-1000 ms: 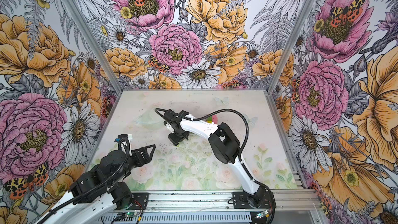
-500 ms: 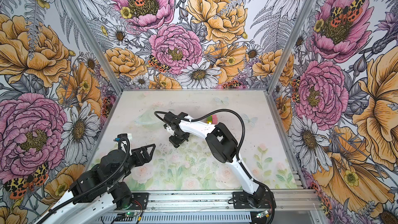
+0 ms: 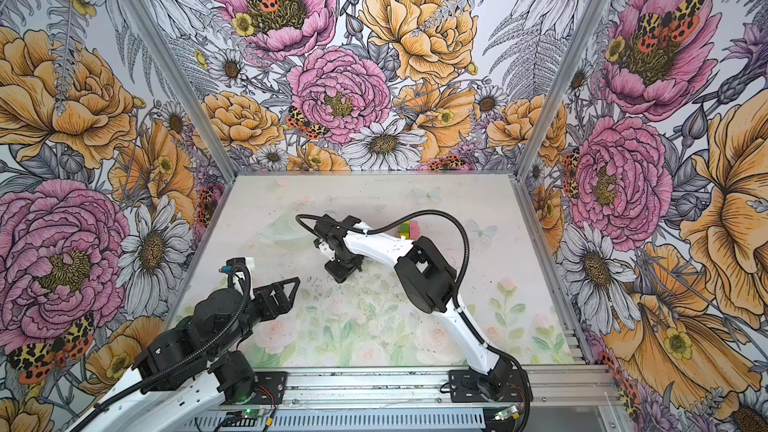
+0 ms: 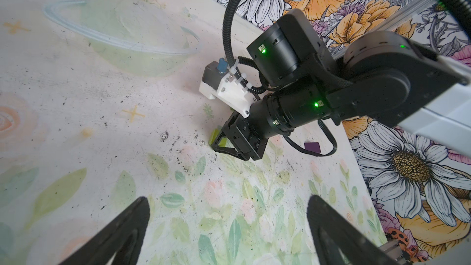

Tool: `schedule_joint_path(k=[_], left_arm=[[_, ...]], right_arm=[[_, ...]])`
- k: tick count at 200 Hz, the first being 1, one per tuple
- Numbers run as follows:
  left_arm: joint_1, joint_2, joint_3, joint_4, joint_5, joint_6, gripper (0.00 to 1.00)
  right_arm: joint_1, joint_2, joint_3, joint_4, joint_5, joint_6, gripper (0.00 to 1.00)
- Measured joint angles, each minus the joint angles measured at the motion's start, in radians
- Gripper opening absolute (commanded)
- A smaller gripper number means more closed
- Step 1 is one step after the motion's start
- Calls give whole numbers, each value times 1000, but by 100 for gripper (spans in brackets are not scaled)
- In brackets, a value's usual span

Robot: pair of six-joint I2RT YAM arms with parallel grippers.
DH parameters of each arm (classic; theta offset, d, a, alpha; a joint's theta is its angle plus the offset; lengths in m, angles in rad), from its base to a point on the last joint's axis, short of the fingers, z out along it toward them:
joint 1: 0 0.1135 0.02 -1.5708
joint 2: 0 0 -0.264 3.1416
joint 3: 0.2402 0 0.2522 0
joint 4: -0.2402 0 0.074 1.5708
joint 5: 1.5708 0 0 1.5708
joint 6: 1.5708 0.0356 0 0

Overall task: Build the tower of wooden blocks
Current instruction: 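Lower the right gripper and close it on the light green cube, then lift the light green cube and carry it toward the wooden stack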

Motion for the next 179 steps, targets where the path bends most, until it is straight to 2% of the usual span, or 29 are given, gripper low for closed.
schedule_joint_path(k=[48, 115, 179], left_arm=[[0, 0, 0, 0, -2, 0, 98], [0, 11, 8, 0, -13, 9, 98], [0, 50, 45, 3, -21, 32, 99]], right_arm=[[0, 0, 0, -1, 29, 5, 36], [-11, -16, 0, -3, 61, 53, 33], [-91, -222, -47, -6, 105, 146, 33]])
